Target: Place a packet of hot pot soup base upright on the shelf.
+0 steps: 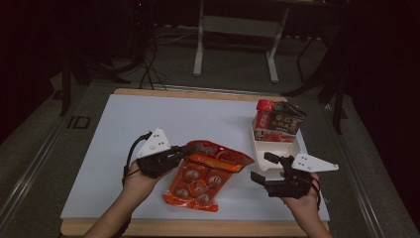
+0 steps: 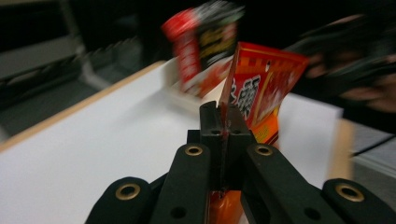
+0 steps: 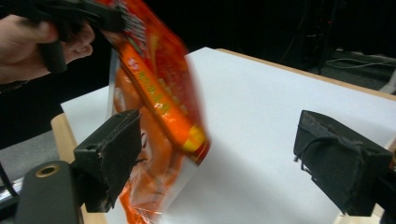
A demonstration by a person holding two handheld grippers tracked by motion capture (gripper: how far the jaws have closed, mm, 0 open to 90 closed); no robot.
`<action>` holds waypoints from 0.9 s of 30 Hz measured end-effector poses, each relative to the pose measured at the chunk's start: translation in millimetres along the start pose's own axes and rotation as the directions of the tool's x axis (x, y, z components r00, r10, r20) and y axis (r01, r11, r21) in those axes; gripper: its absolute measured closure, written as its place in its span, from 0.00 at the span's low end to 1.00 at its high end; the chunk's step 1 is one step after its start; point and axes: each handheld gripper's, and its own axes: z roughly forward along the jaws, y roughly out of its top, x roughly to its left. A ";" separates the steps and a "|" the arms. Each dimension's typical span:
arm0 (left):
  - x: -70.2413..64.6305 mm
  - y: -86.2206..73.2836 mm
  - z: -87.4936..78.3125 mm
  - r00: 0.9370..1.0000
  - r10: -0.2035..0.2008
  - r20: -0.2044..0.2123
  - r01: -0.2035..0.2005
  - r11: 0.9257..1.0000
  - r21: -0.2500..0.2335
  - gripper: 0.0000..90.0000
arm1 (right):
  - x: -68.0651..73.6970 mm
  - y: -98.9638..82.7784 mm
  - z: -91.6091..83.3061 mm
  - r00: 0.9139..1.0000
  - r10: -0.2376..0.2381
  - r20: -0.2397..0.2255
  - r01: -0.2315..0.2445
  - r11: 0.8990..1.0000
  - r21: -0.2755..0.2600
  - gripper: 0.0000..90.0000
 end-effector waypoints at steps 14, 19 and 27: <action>-22.1 21.6 17.0 0.987 -0.028 0.158 0.049 0.991 -0.128 1.00 | 1.7 2.2 -4.2 0.978 0.008 -0.210 -0.015 0.999 -0.032 0.87; -13.7 22.4 19.7 0.980 -0.074 0.183 0.103 0.983 -0.153 1.00 | 4.4 10.5 -15.3 0.964 0.000 -0.265 -0.018 0.998 -0.065 0.99; -17.2 29.6 10.3 0.984 0.010 0.177 0.034 0.970 -0.239 0.96 | 4.6 41.5 -30.9 0.956 -0.021 -0.291 -0.008 0.995 -0.100 1.00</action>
